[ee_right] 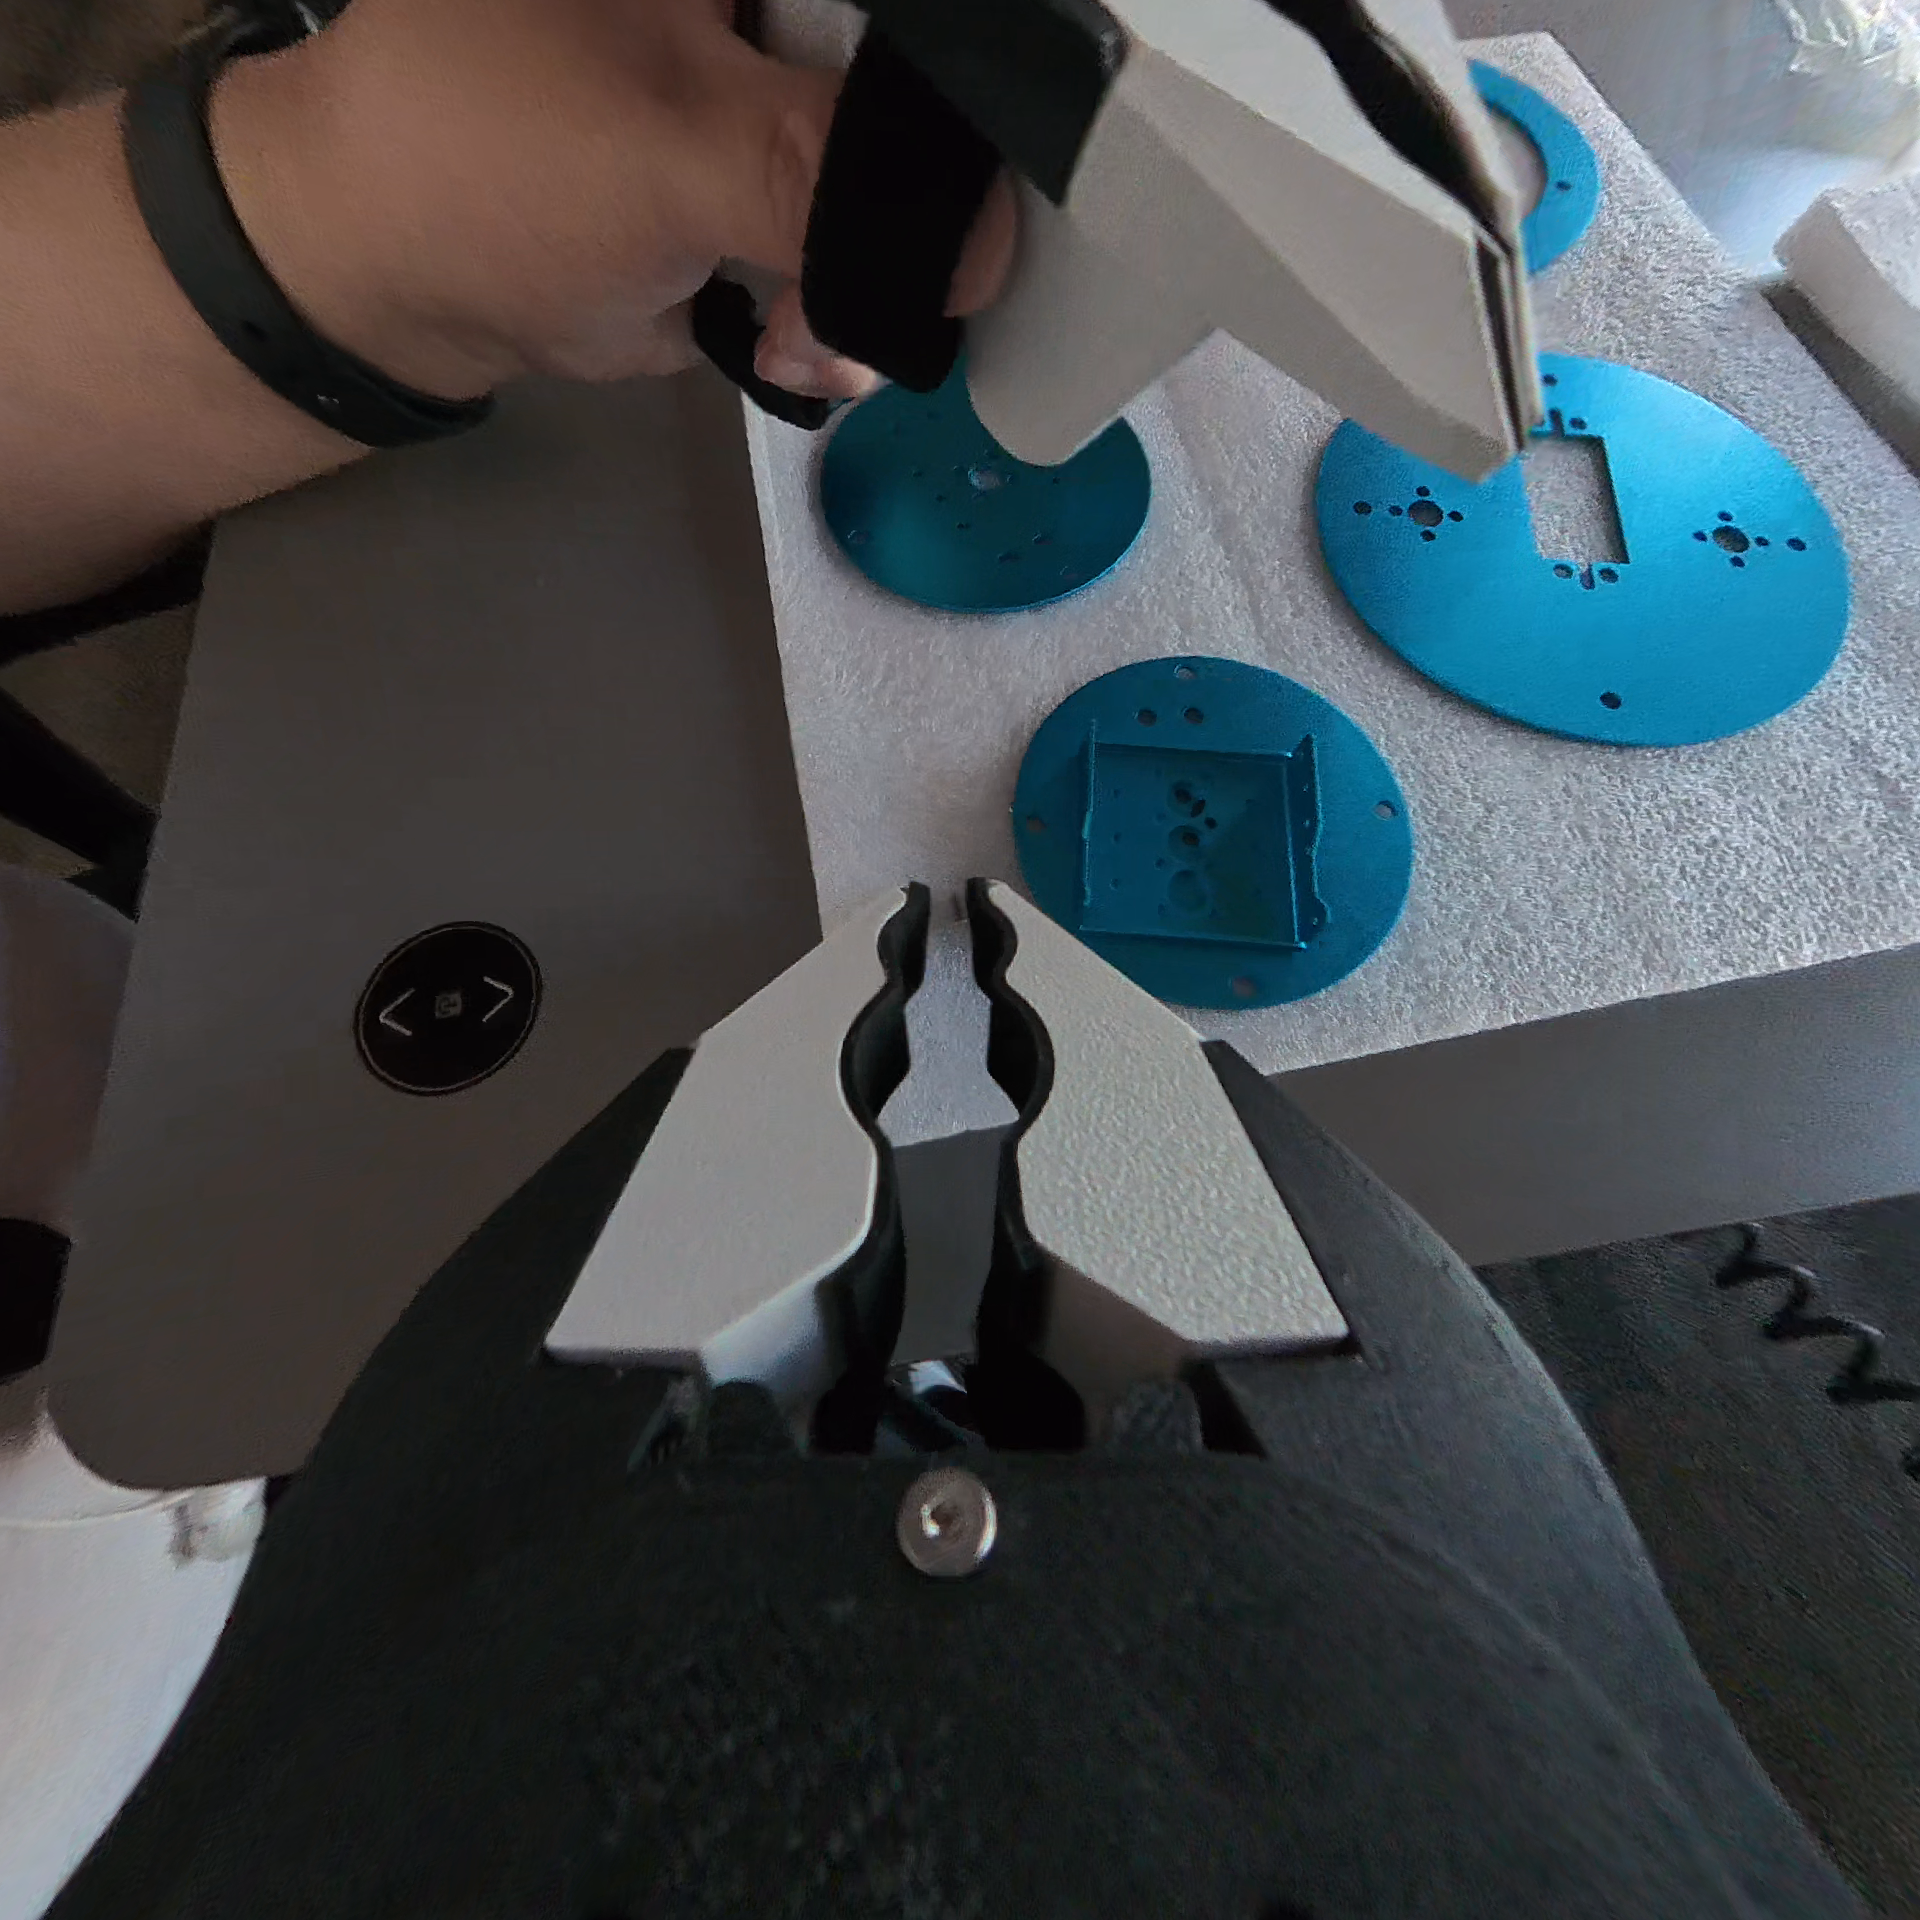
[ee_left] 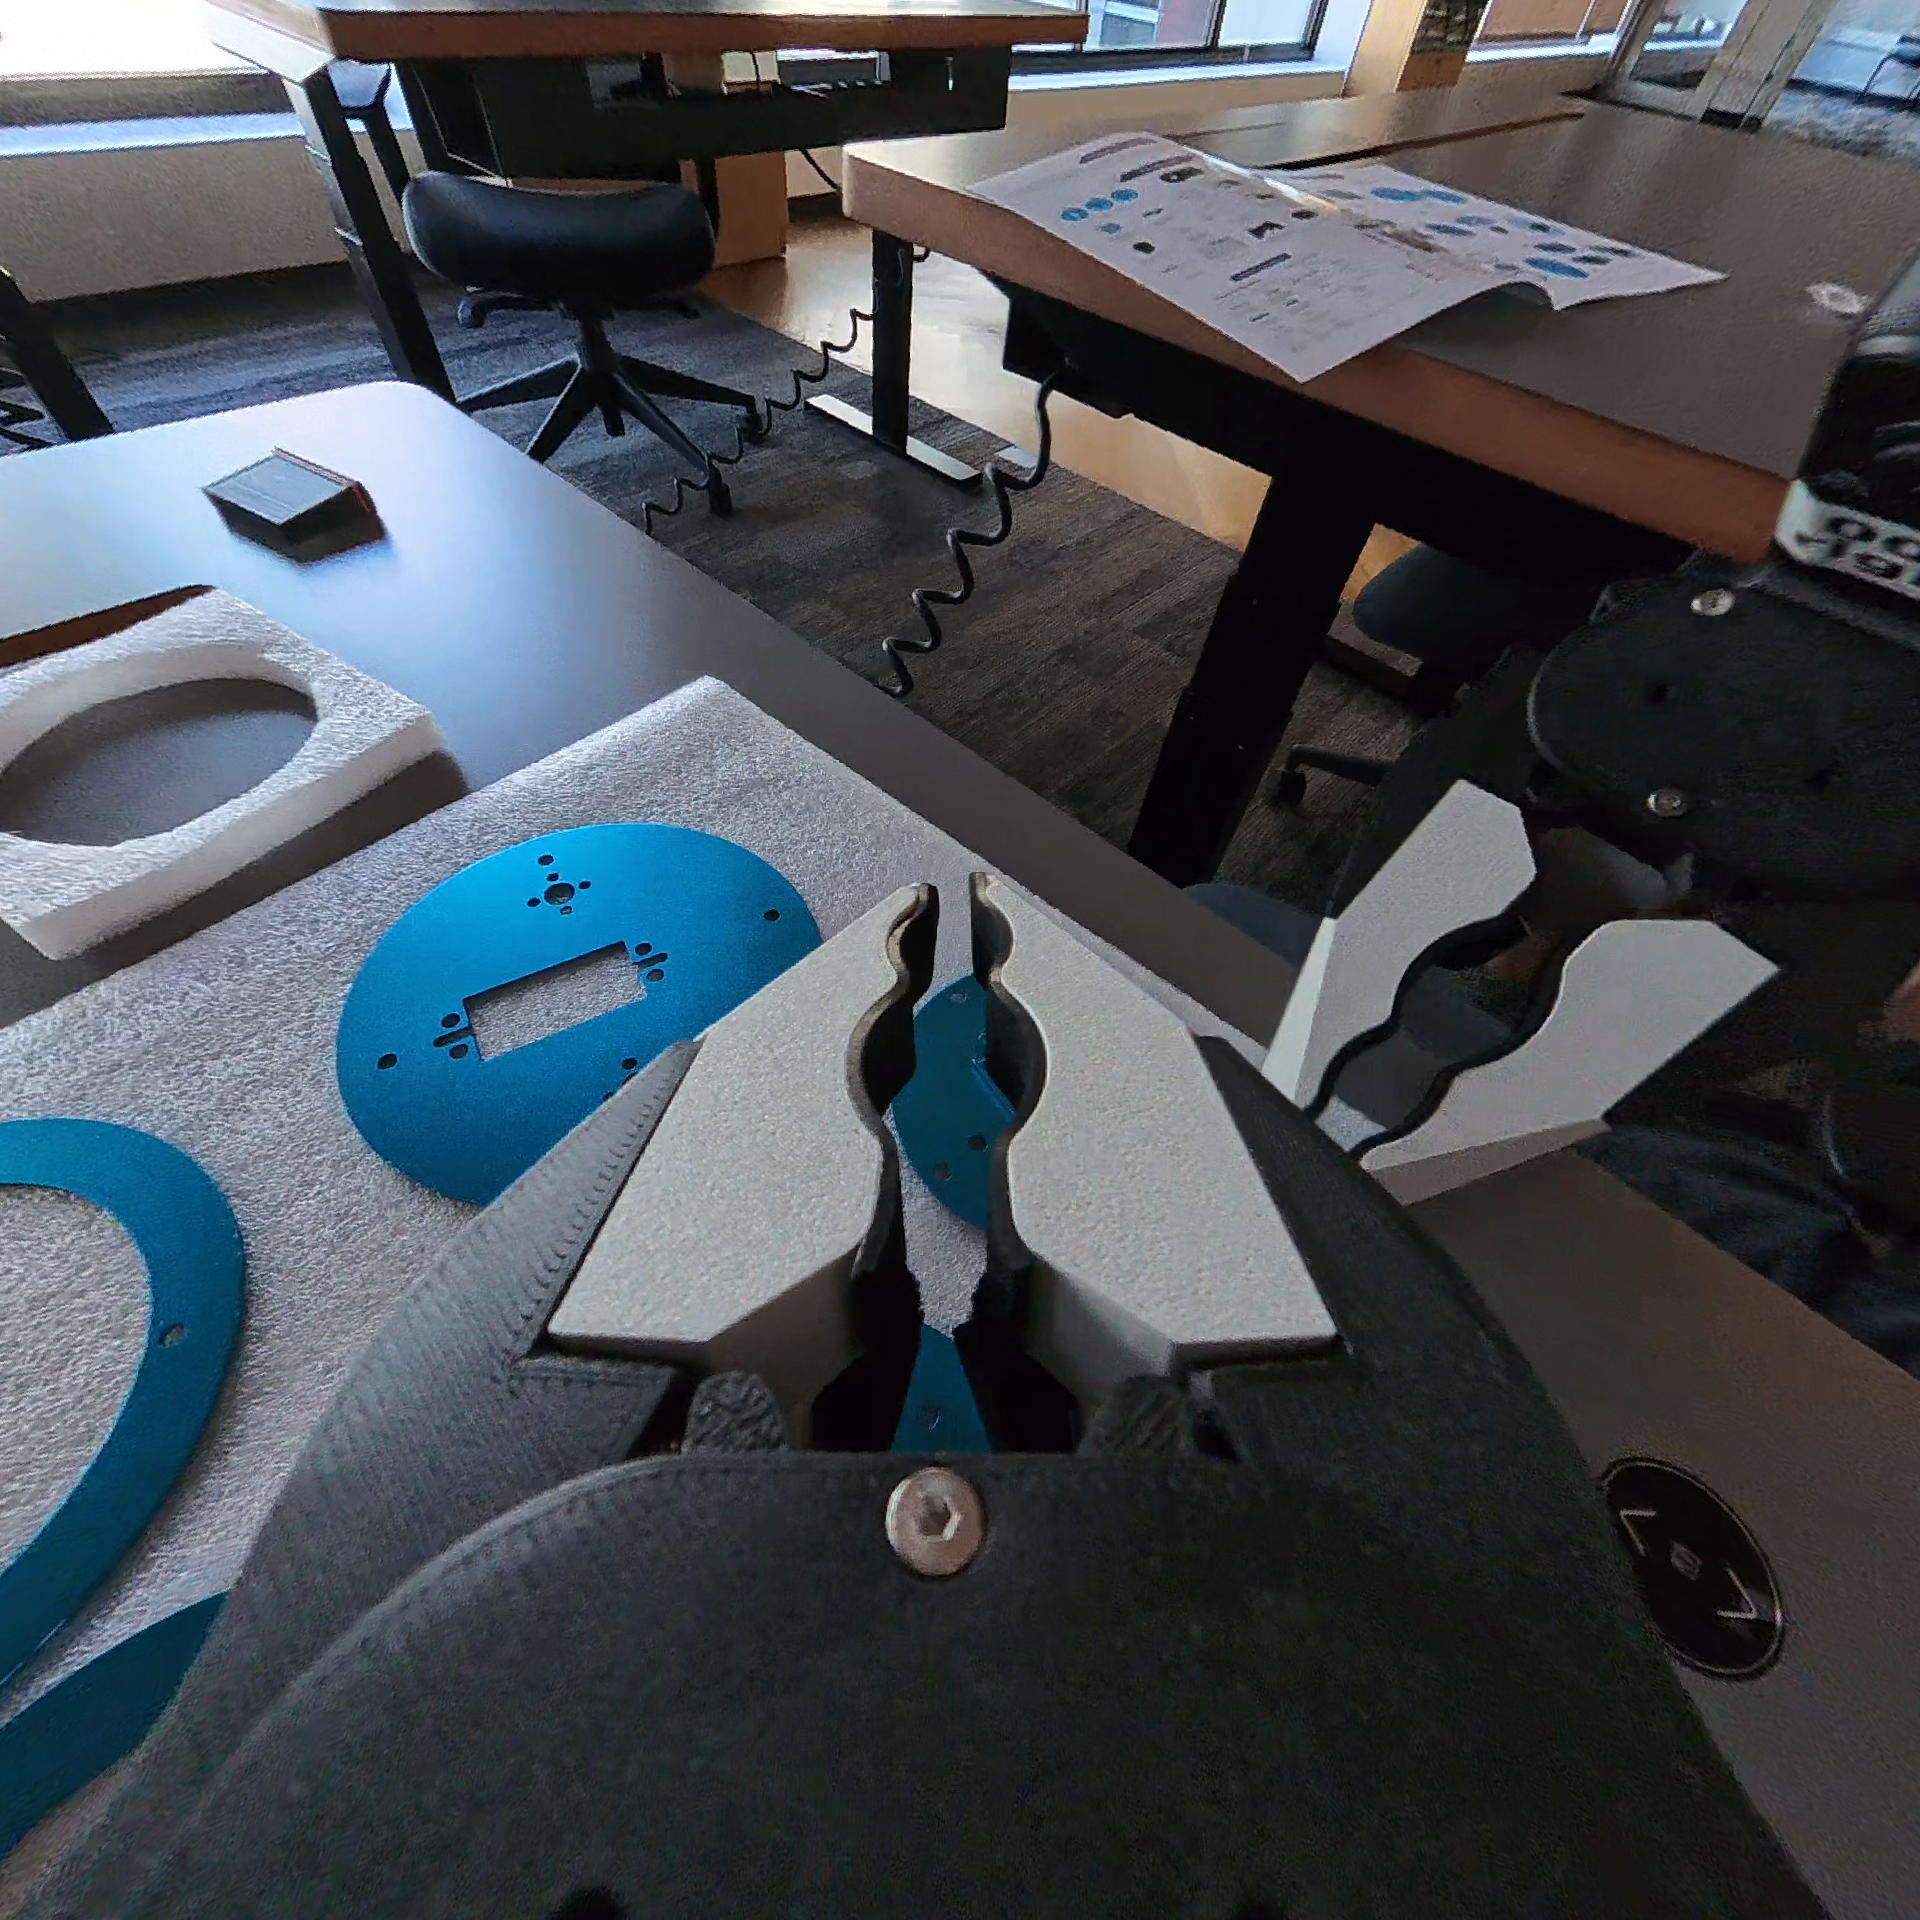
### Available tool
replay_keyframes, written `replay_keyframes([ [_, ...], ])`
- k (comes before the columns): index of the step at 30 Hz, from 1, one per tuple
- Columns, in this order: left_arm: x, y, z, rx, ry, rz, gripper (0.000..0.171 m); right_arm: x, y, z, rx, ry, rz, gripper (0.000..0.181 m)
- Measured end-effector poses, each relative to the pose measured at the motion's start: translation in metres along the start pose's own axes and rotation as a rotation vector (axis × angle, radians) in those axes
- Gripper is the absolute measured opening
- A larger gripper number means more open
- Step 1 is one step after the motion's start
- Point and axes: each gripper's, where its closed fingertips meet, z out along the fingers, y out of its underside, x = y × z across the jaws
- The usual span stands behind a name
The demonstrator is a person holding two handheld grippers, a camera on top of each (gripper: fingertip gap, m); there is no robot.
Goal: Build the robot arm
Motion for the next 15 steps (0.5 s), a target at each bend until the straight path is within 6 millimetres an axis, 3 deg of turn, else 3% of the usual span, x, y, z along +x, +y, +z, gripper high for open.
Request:
replay_keyframes([
  [8, -0.004, -0.001, -0.002, 0.007, 0.028, -0.066, 0.005, 0.013, -0.01, -0.027, 0.215, -0.124, 0.172, 0.012],
  [11, -0.006, 0.003, -0.001, -0.015, 0.025, -0.069, 0.006, 0.018, -0.006, -0.027, 0.196, -0.104, 0.137, 0.012],
  [15, -0.01, 0.002, -0.003, -0.008, 0.022, -0.108, 0.006, 0.028, -0.017, -0.025, 0.237, -0.049, 0.068, 0.012],
])
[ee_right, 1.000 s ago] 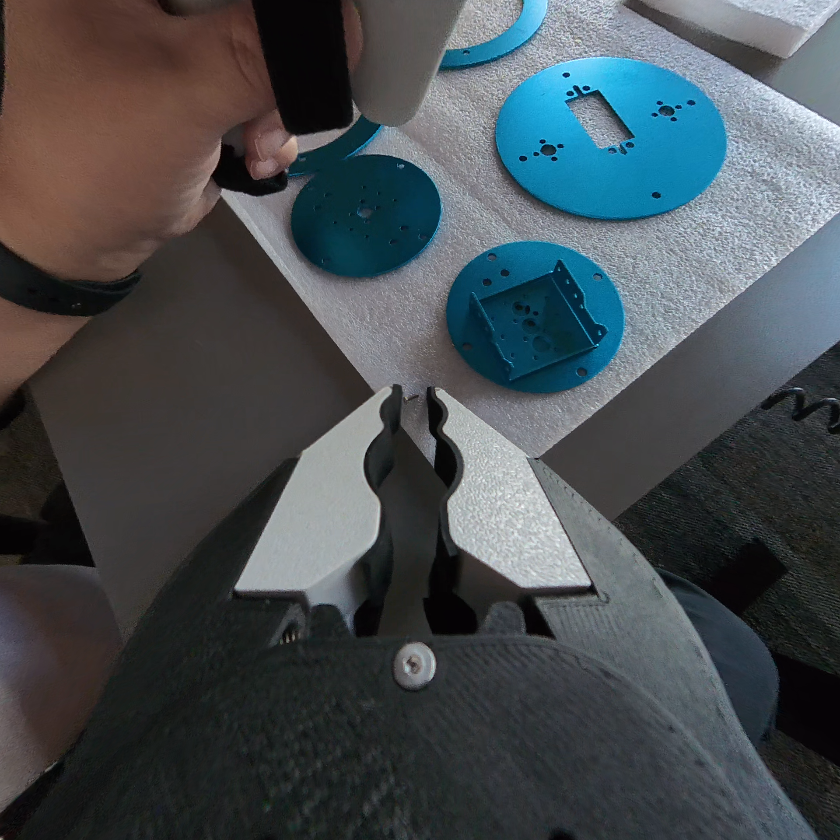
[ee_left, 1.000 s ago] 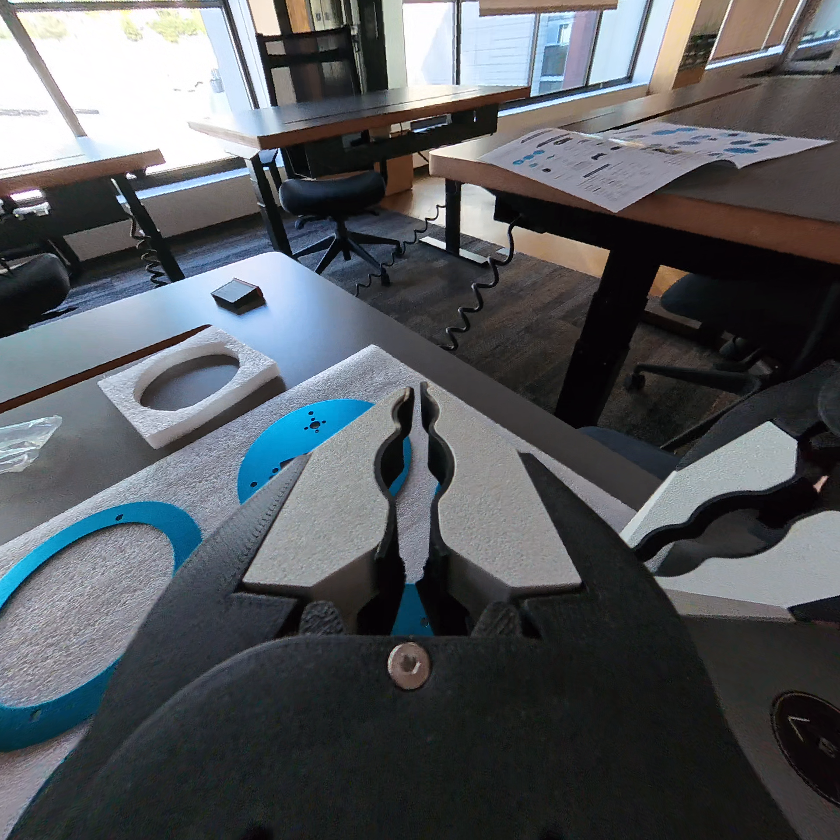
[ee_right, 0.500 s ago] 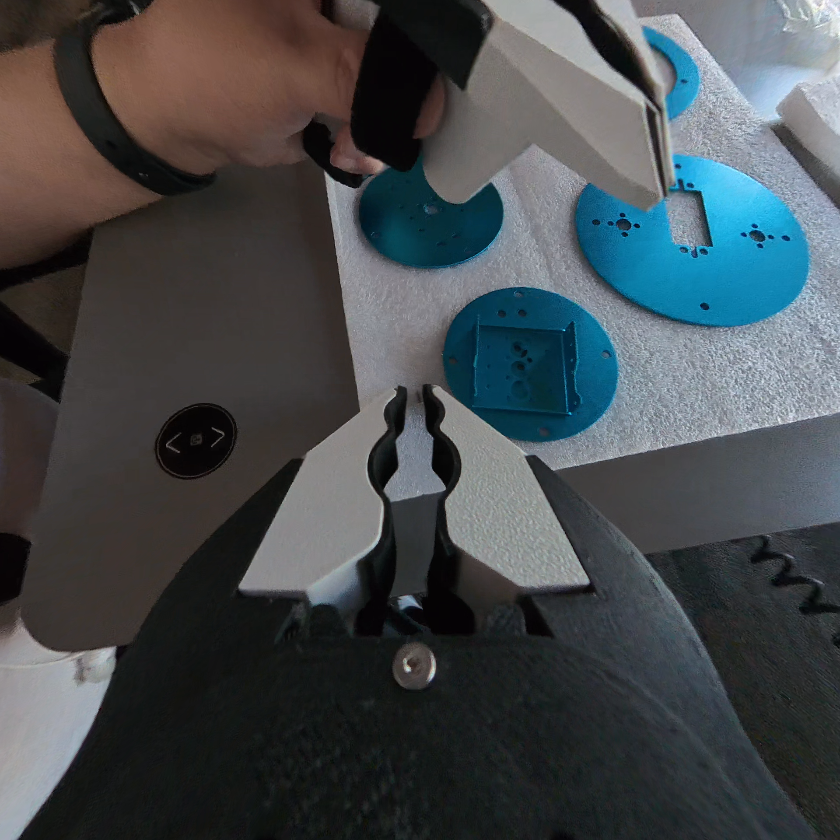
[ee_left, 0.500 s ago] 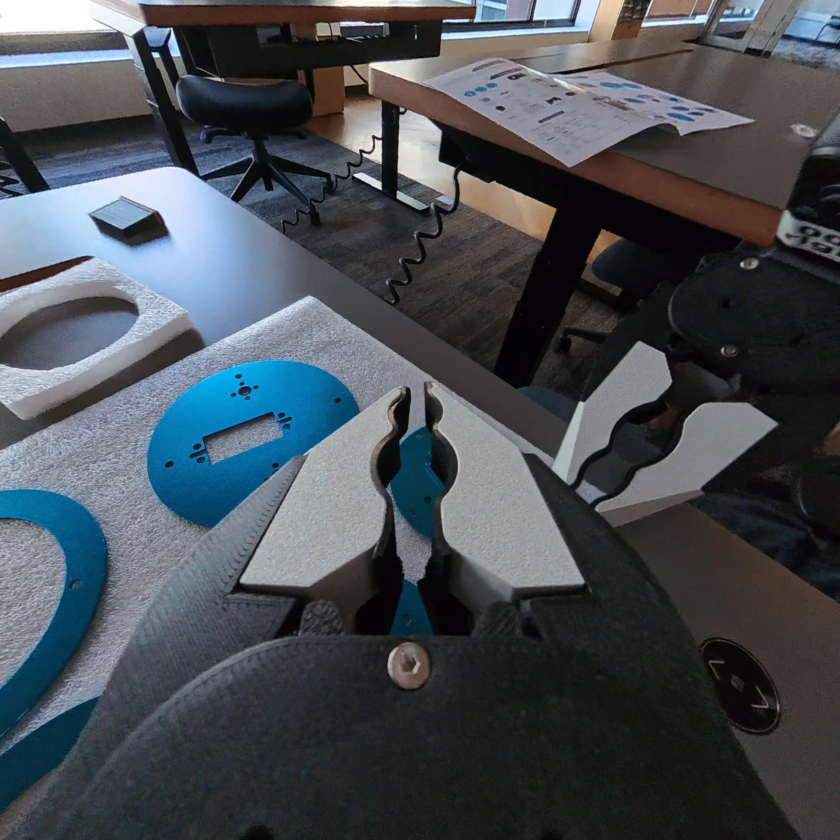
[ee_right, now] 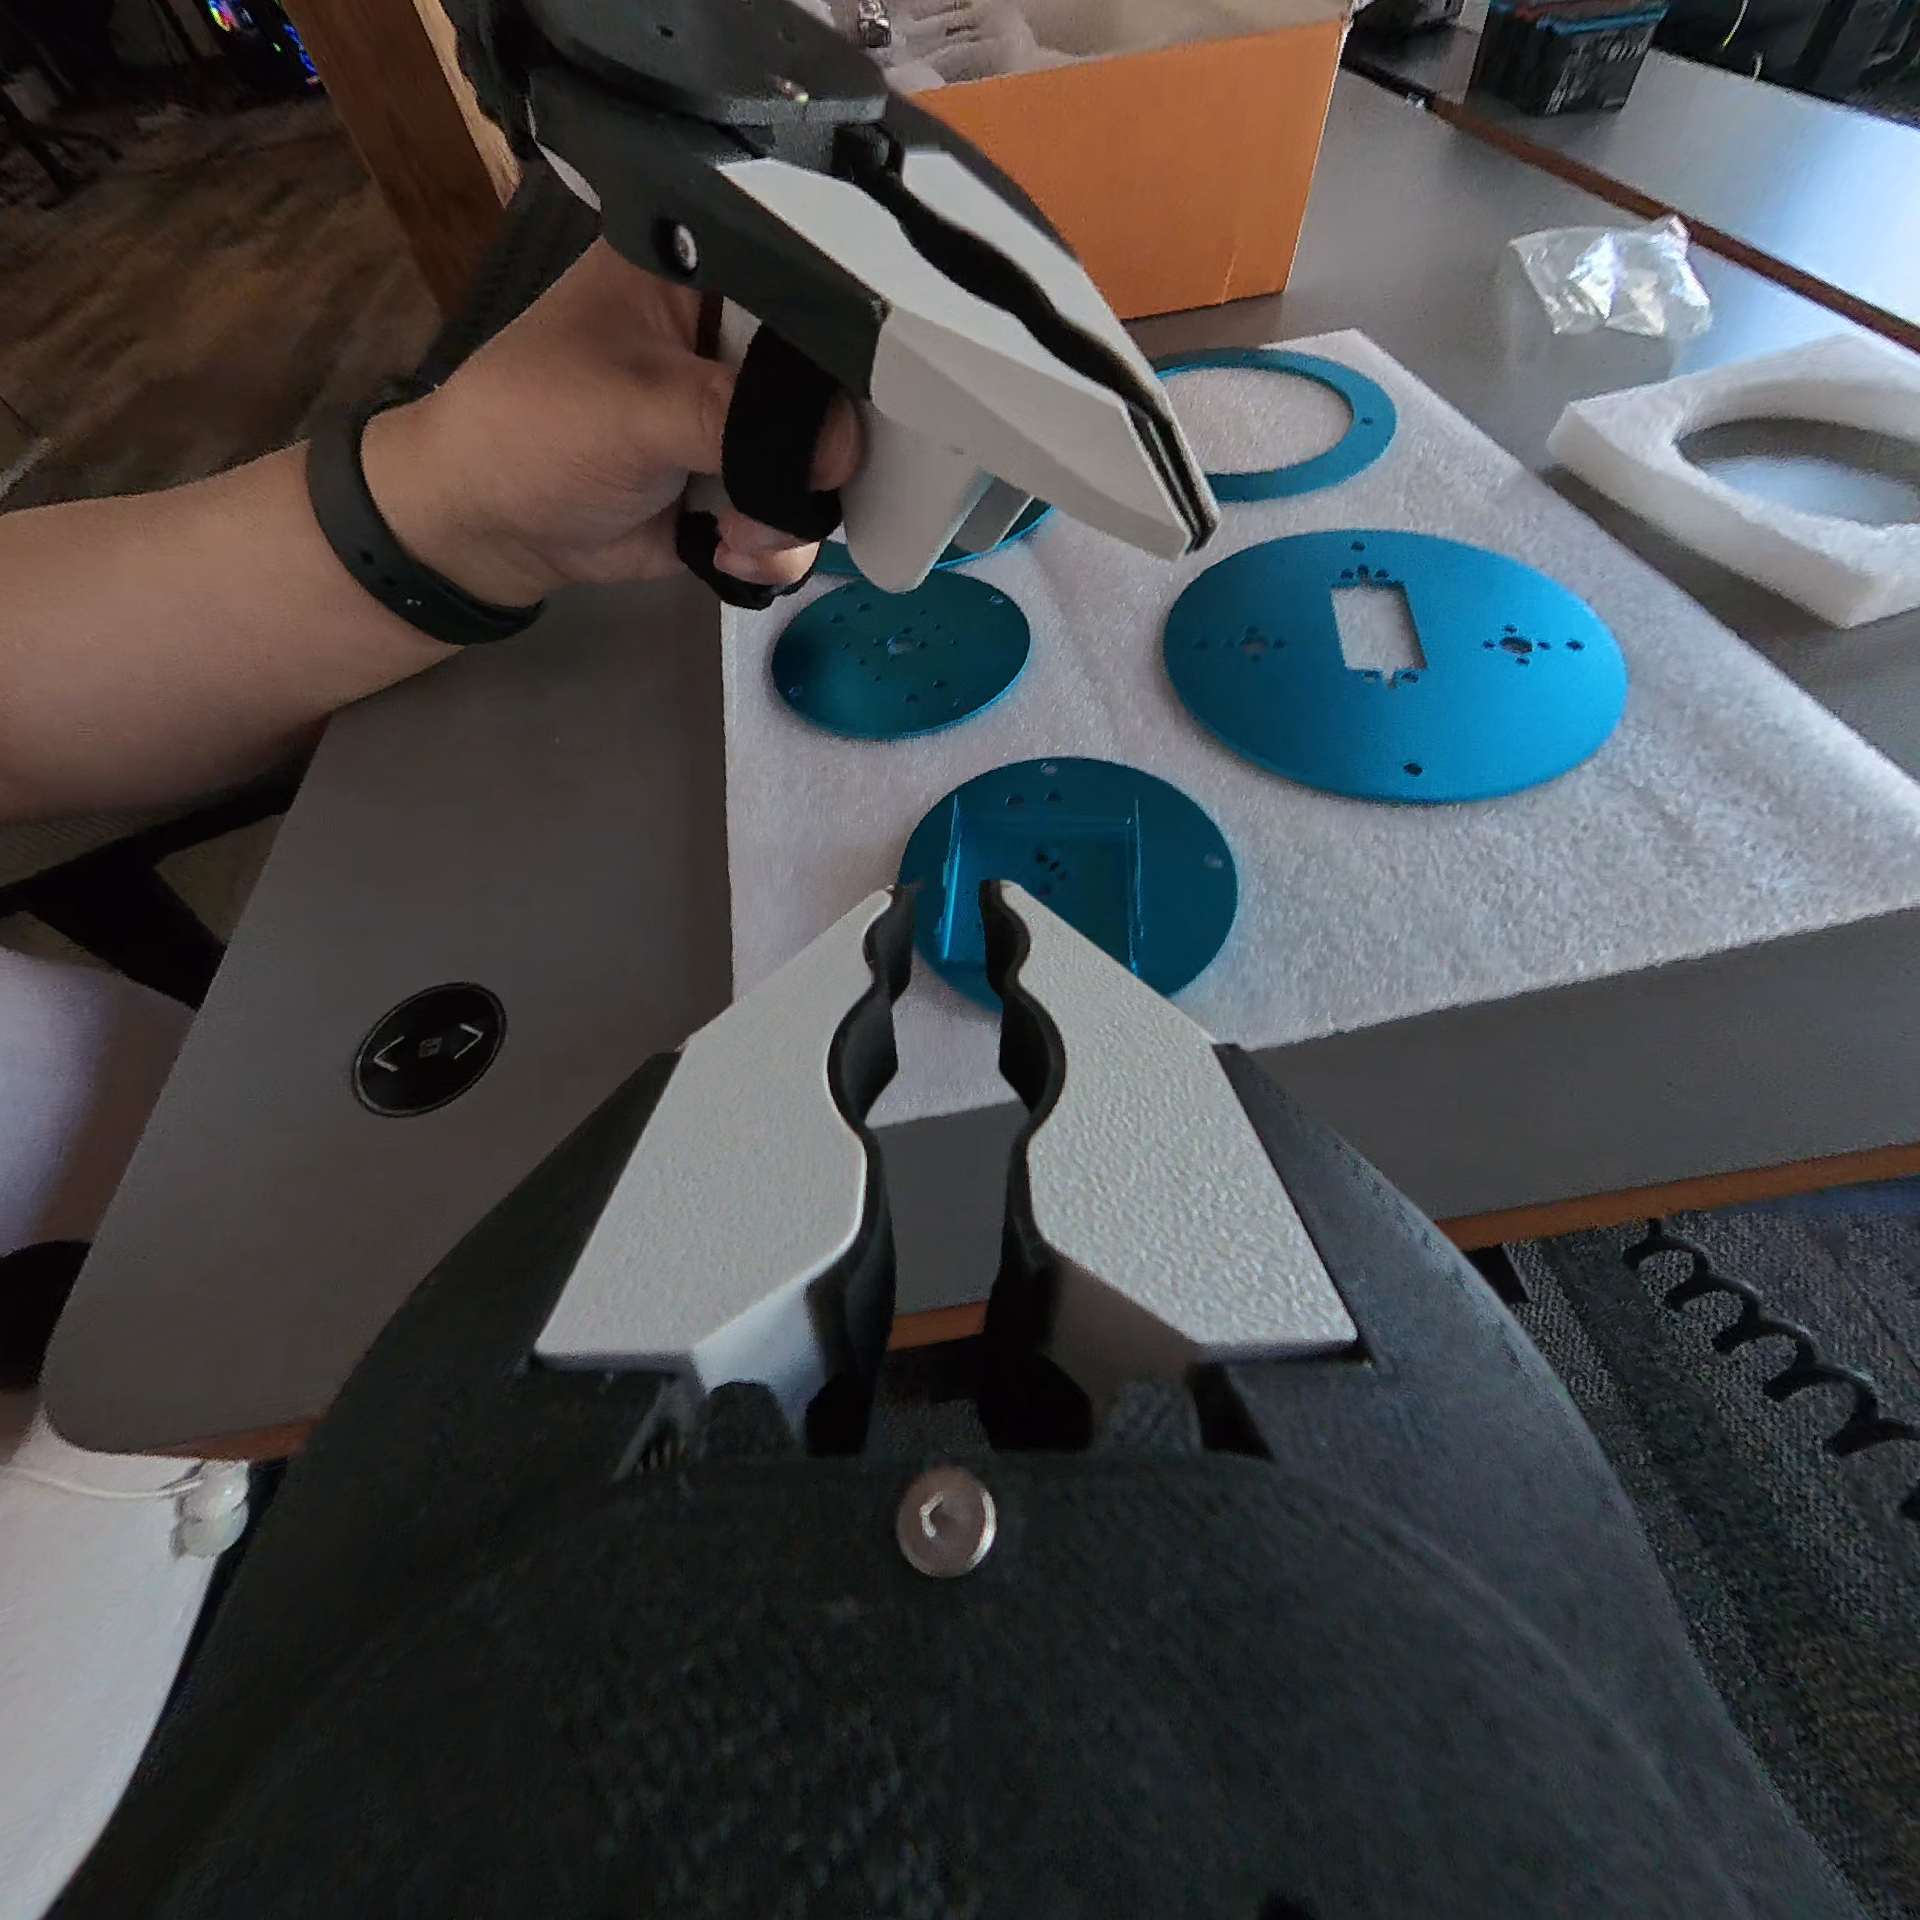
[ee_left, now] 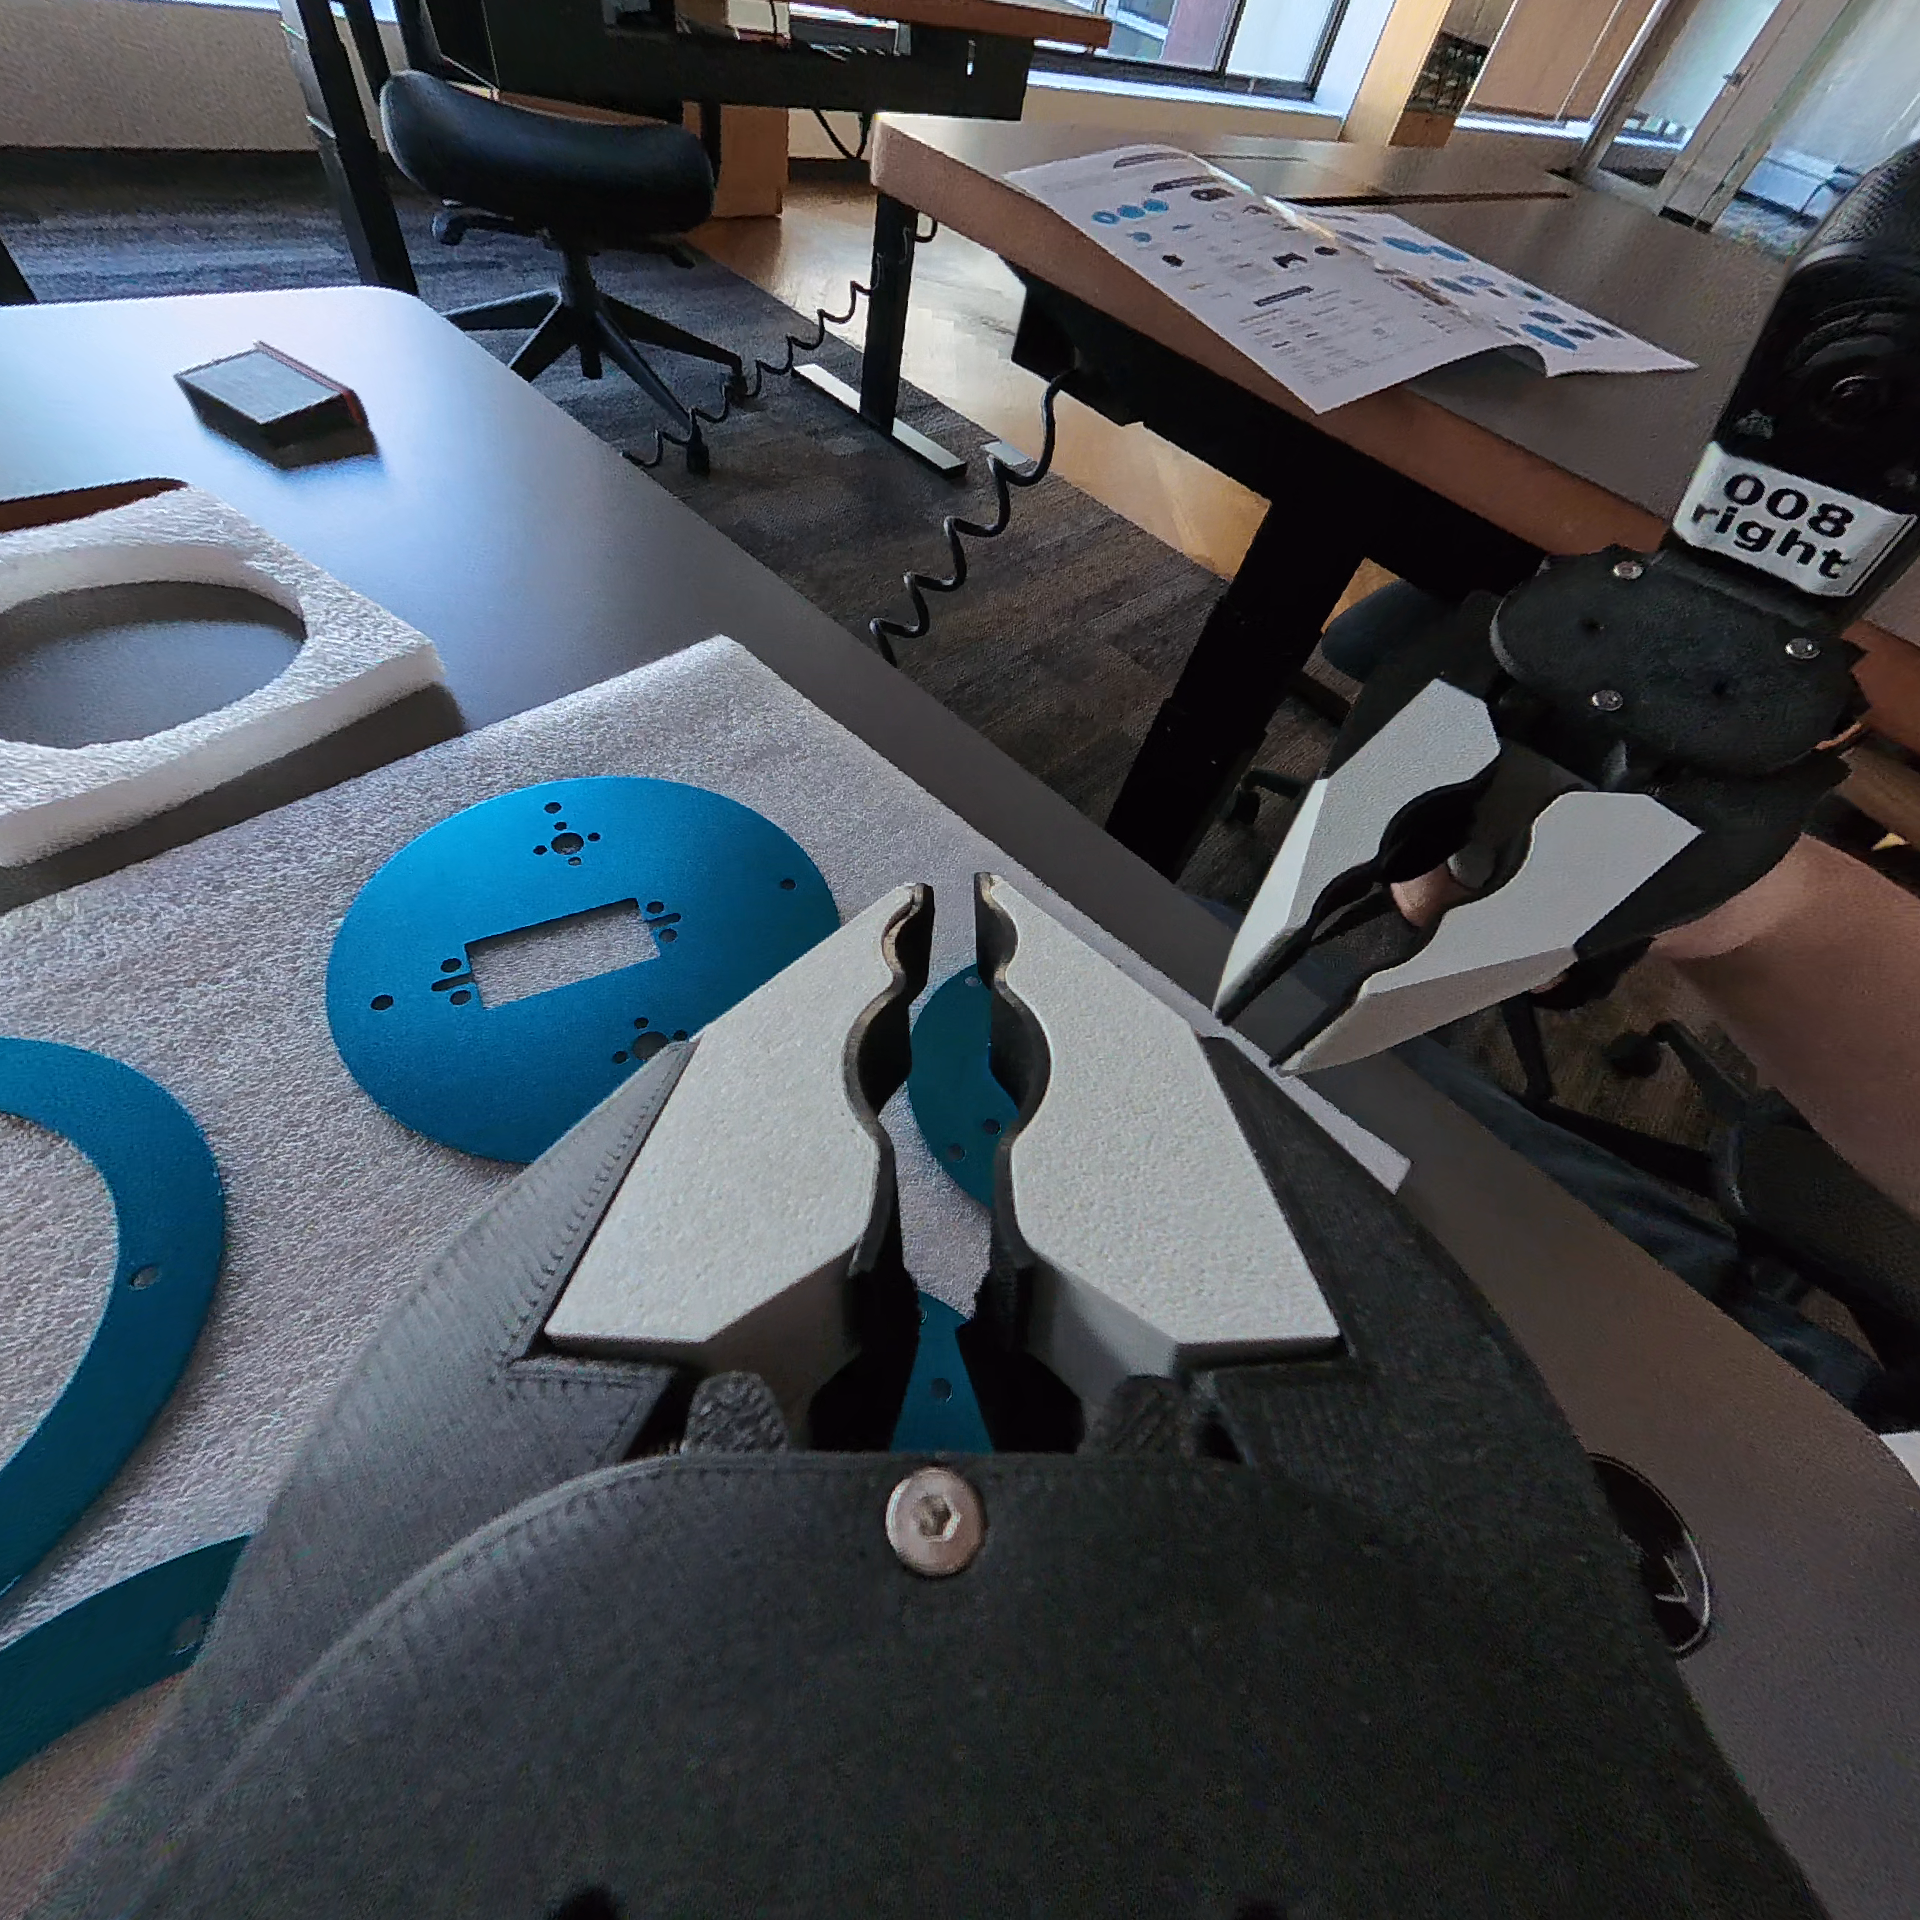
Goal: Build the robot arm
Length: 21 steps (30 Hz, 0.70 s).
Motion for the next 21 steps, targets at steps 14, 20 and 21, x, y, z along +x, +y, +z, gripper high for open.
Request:
replay_keyframes([
  [14, 0.01, -0.001, -0.01, -0.039, 0.092, -0.067, 0.031, 0.0, 0.009, 0.021, -0.112, 0.016, -0.043, 0.0],
  [20, 0.02, 0.022, -0.038, -0.194, 0.153, 0.046, 0.056, 0.008, 0.012, 0.008, -0.085, 0.006, 0.003, 0.0],
  [21, 0.023, 0.029, -0.038, -0.237, 0.178, 0.118, 0.058, 0.01, 0.015, 0.006, -0.09, 0.008, 0.006, 0.0],
])
